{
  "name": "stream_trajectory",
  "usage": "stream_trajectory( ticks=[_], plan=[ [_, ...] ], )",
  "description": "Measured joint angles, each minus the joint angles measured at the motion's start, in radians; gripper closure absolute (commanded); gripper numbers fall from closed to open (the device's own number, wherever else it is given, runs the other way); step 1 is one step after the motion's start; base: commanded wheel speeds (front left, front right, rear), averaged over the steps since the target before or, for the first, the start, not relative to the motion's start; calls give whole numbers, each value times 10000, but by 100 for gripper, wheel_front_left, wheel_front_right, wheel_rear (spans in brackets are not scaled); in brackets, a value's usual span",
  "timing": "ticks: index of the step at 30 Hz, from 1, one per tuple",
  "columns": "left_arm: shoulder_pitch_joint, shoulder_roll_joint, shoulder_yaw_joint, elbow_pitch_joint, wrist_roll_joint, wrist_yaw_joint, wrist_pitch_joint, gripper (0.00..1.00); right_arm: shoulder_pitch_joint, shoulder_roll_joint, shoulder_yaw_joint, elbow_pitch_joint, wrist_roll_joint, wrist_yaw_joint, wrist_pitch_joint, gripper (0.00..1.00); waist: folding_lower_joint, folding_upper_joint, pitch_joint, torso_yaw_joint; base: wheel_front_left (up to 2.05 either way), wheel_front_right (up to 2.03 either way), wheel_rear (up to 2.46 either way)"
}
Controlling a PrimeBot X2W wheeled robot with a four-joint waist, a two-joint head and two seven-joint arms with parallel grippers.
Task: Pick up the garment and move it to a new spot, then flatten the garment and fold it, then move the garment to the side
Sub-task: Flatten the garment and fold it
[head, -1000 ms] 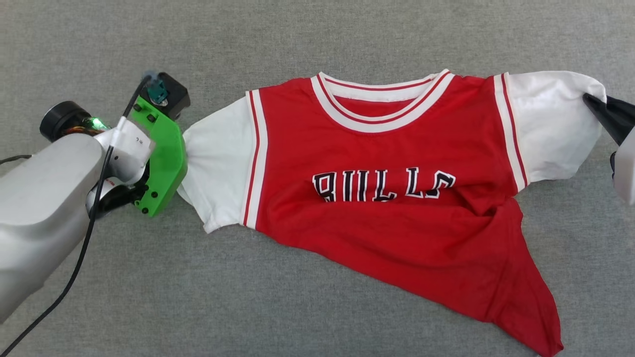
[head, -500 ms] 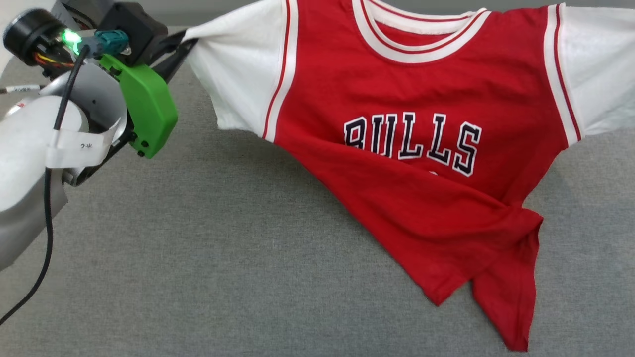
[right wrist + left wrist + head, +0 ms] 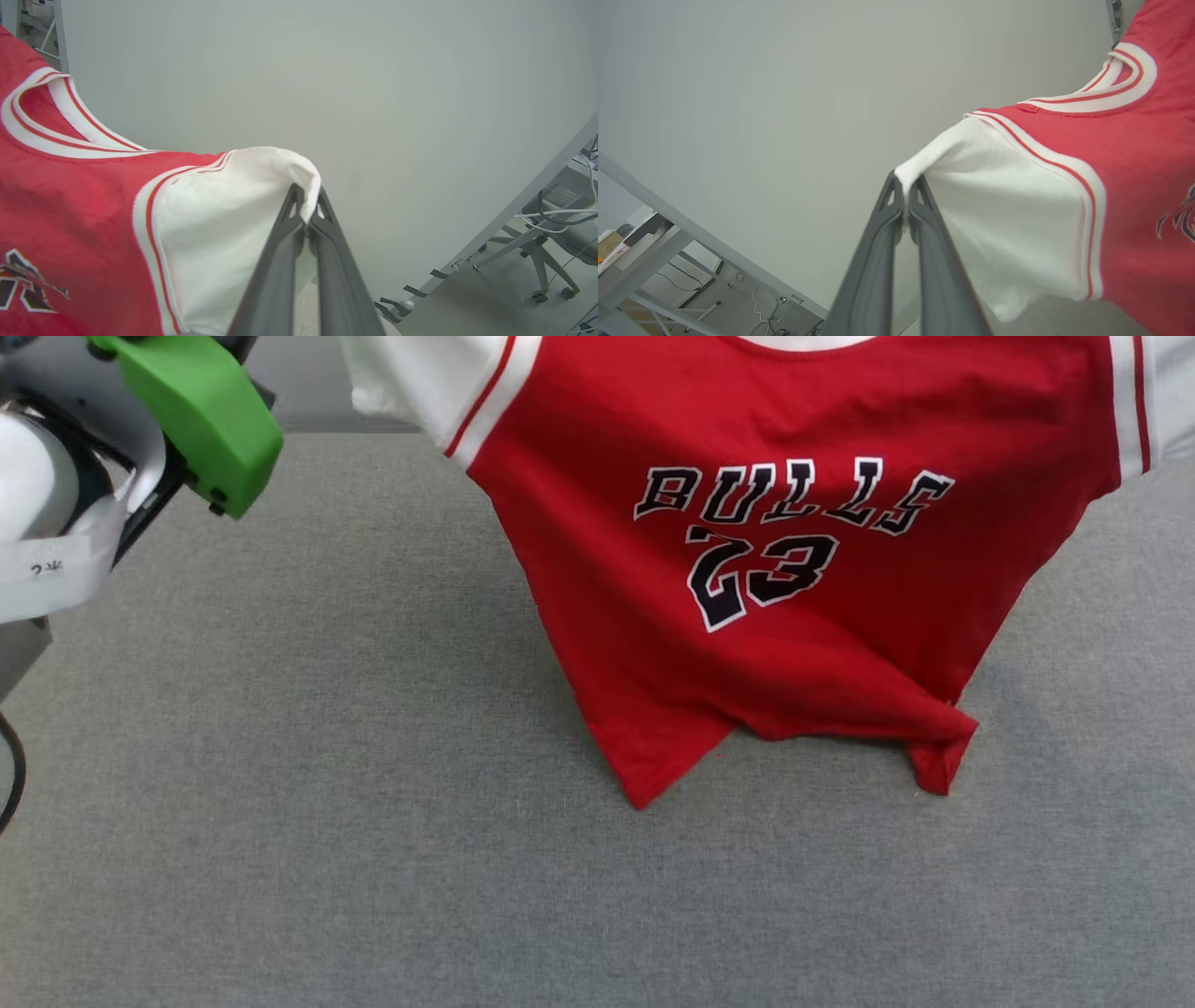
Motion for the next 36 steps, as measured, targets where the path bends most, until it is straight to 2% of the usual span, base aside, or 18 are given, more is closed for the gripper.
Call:
stream_trajectory(
  ticks=[6, 17, 22, 28, 36],
  plan=[
    [-842, -219, 366, 234, 167, 69, -288, 100, -1475, 247, 134, 267, -100, 0, 299, 100, 0, 0, 437, -57, 0, 0, 0],
    [-4018, -1609, 1024, 2606, 1022, -153, -688, 100, -6225, 1083, 1260, 2240, -1229, 0, 569, 100, 1, 0, 2096, -166, 0, 0, 0],
    [-5358, -2192, 1344, 3971, 1283, -207, -1208, 100, -8310, 1530, 1570, 3459, -1682, 0, 178, 100, 2, 0, 2892, -200, 0, 0, 0],
    [-6315, -2696, 1555, 5484, 1306, -477, -1781, 100, -10121, 2075, 1875, 4987, -2065, 0, -537, 100, 2, 0, 3618, -213, 0, 0, 0],
    [-6566, -3076, 1346, 7014, 1365, -869, -2385, 100, -10774, 2736, 2393, 6573, -2134, 0, -1471, 100, 2, 0, 4201, -189, 0, 0, 0]
  ],
)
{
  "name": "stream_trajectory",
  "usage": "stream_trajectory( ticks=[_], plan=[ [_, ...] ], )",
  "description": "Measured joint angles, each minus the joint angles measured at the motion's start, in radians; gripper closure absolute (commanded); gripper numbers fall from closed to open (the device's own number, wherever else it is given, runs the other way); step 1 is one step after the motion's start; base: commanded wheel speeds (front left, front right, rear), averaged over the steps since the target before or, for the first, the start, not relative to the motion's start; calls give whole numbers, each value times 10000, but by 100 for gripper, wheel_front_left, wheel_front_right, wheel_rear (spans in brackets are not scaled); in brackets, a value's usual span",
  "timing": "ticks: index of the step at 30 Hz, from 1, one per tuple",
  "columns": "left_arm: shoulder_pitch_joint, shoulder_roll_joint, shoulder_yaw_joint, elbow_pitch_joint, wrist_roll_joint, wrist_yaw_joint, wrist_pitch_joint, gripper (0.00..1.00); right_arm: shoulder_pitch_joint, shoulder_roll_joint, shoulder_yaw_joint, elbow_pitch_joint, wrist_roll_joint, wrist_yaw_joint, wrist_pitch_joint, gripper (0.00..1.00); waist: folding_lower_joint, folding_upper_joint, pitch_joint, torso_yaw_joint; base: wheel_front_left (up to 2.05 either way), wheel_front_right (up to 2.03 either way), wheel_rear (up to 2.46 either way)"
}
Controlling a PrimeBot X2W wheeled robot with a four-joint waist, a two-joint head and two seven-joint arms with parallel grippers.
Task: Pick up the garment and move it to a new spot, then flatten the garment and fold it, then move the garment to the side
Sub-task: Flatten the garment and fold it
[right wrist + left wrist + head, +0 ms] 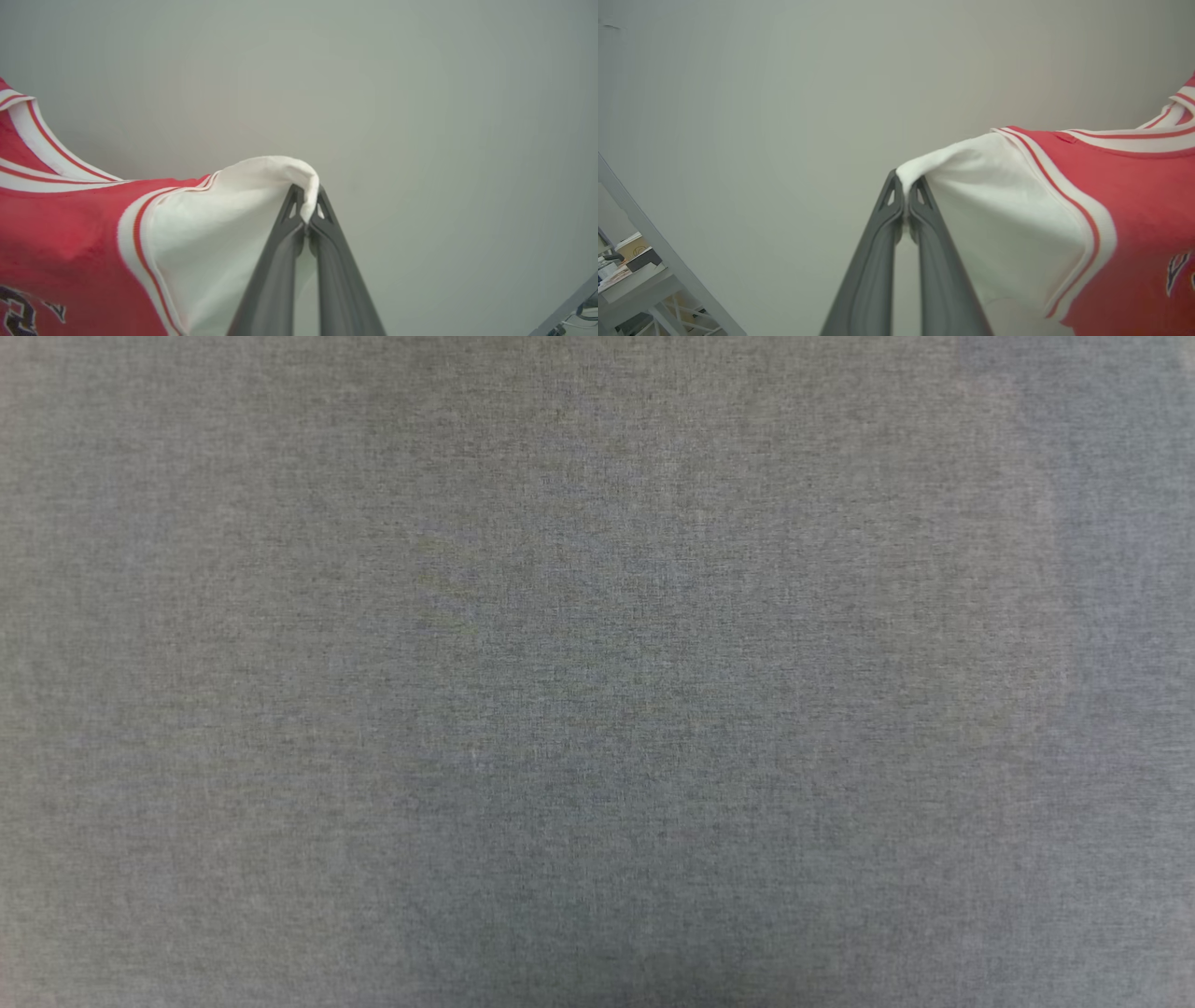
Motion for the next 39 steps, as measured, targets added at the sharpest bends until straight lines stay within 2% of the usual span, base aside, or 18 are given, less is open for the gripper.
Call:
stream_trajectory(
  ticks=[7, 13, 18, 27, 32, 39],
  plan=[
    [1133, -247, -155, 640, -75, -171, -454, 100, 925, 414, 593, 598, 566, 0, -872, 100, 0, 0, -51, -29, 0, 0, 0],
    [3183, -341, -13, 370, -219, -54, -602, 100, 2540, 663, 1266, 775, 1273, 0, -1567, 100, 0, 0, -518, -43, 0, 0, 0],
    [5360, -215, 554, -1055, -265, 426, -608, 100, 4142, 575, 1739, 568, 1946, 0, -2098, 100, -1, 0, -1064, -43, 0, 0, 0],
    [10314, 355, 1302, -3279, -297, 1277, -608, 100, 7856, -148, 2585, -961, 2865, 0, -2378, 100, -2, 0, -2403, -59, 0, 0, 0],
    [12748, 401, 1611, -3973, -472, 1703, -608, 100, 9982, -497, 2650, -1605, 2941, 0, -2265, 100, -3, 0, -3152, -76, 0, 0, 0],
    [15379, 397, 1839, -4109, -619, 2015, -608, 100, 13056, -608, 2245, -2349, 3127, 0, -1952, 100, -3, 0, -4088, -94, 0, 0, 0]
  ],
)
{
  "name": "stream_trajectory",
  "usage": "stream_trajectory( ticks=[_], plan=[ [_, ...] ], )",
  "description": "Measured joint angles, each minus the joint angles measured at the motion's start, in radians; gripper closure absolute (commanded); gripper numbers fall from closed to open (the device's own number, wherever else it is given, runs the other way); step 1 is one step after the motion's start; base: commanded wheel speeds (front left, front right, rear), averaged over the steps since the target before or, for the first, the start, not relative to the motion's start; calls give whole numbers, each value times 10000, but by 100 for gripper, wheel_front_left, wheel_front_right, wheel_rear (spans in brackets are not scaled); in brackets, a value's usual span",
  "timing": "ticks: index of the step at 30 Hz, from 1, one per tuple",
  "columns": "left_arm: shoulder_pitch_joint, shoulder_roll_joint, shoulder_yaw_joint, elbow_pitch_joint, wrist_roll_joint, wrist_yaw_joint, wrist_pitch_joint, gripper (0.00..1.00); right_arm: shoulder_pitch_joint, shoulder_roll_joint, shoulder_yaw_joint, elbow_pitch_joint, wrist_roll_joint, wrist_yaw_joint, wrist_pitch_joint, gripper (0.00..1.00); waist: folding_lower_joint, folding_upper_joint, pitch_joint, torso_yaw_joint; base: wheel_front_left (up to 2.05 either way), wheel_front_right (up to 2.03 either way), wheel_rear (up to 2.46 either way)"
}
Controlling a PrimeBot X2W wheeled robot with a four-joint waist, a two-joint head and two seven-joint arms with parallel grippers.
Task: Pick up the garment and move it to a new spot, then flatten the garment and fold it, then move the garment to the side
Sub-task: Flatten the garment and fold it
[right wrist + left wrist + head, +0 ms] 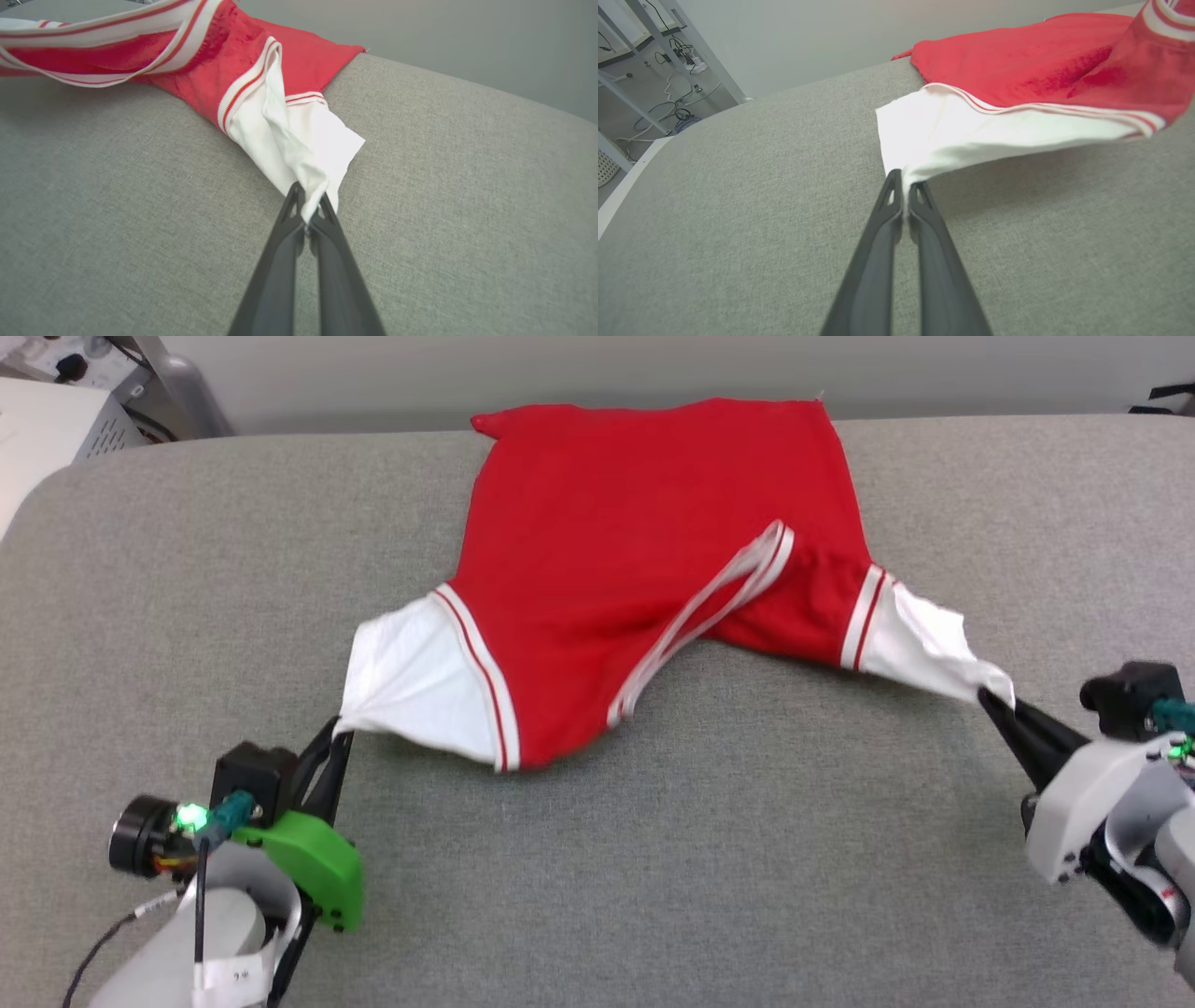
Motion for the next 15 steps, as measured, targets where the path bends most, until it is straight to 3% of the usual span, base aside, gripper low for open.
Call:
stream_trajectory(
  ticks=[15],
  plan=[
    [4024, -351, 1835, -614, 15, 466, 0, 100, 5052, 621, -2704, -642, -188, 2, 625, 100, 0, 0, -1316, 6, 0, 0, 0]
  ],
)
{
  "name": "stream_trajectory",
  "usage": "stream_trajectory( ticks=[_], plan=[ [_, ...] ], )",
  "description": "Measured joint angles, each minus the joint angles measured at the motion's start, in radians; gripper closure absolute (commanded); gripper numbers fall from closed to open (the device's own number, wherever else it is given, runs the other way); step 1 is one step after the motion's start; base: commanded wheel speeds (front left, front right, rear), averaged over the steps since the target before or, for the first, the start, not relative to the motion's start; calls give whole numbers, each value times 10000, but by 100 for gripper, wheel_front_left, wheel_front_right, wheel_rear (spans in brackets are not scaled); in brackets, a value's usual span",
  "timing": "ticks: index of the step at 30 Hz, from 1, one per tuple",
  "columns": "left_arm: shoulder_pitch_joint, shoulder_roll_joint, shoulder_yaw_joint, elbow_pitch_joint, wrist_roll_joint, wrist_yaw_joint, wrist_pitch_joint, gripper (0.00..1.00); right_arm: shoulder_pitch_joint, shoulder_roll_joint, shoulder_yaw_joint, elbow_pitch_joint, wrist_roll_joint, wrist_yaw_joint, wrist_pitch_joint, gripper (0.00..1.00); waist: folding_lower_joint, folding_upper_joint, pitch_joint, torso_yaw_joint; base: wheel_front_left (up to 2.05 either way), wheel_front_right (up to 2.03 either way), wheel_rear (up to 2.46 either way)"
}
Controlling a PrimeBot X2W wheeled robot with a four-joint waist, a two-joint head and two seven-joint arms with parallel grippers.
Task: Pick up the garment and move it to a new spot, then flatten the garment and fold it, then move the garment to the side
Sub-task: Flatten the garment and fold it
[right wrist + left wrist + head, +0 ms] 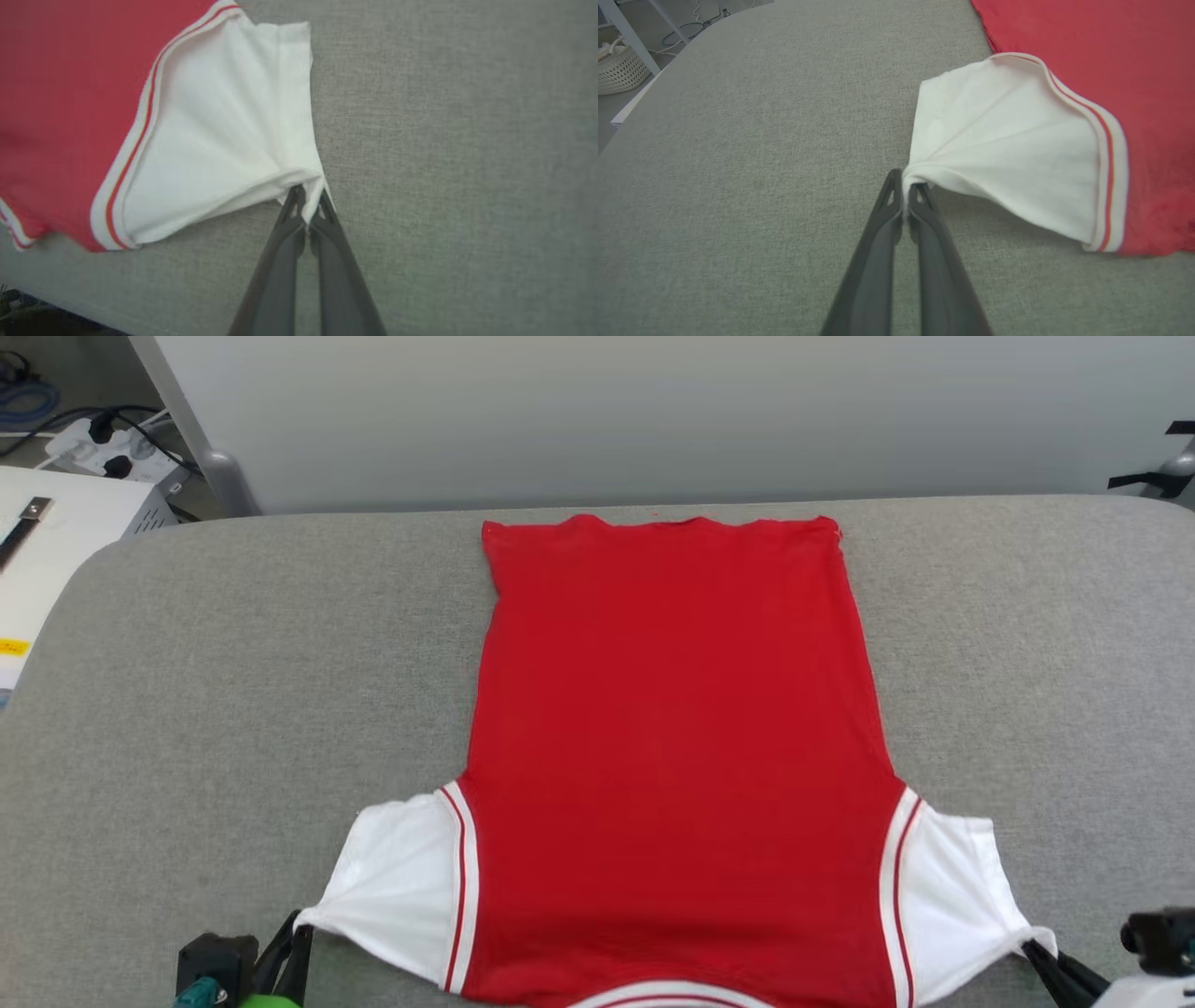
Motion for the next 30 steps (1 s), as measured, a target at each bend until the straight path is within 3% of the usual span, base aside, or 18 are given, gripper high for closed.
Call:
stream_trajectory(
  ticks=[6, 12, 13, 14, 15, 22, 27, 30],
  plan=[
    [782, -188, 307, 2, 77, -150, 0, 100, 1483, 81, -815, -487, -221, 2, 610, 100, 0, 0, -135, 156, 0, 0, 0],
    [950, -479, 608, 73, 489, -307, 0, 100, 1956, 458, -1707, -1081, -832, 0, 895, 100, 0, 0, -154, 215, 0, 0, 0],
    [948, -548, 686, 50, 568, -339, 0, 100, 1971, 614, -2004, -1179, -951, 0, 792, 73, 0, 0, -154, 228, 0, 0, 0],
    [947, -598, 719, 31, 625, -357, 0, 100, 1970, 713, -2224, -1248, -1070, 0, 727, 29, 0, 0, -155, 238, 0, 0, 0],
    [947, -654, 759, 4, 694, -360, 0, 100, 1968, 794, -2466, -1344, -1302, 2, 671, 0, 0, 0, -153, 249, 0, 0, 0],
    [912, -963, 1078, -314, 1321, -456, 0, 100, 1552, 941, -4249, -2211, -2428, -2, 431, 0, 1, 0, -82, 365, 0, 0, 0],
    [812, -1131, 1287, -851, 1843, -454, 0, 100, 78, 920, -5265, -3455, -2606, -2, 642, 0, 1, 0, 115, 467, 0, 0, 0],
    [650, -1235, 1419, -1216, 2148, -454, 0, 100, -1080, 635, -5285, -3985, -2608, -2, 1231, 0, 0, 0, 291, 579, 0, 0, 0]
  ],
)
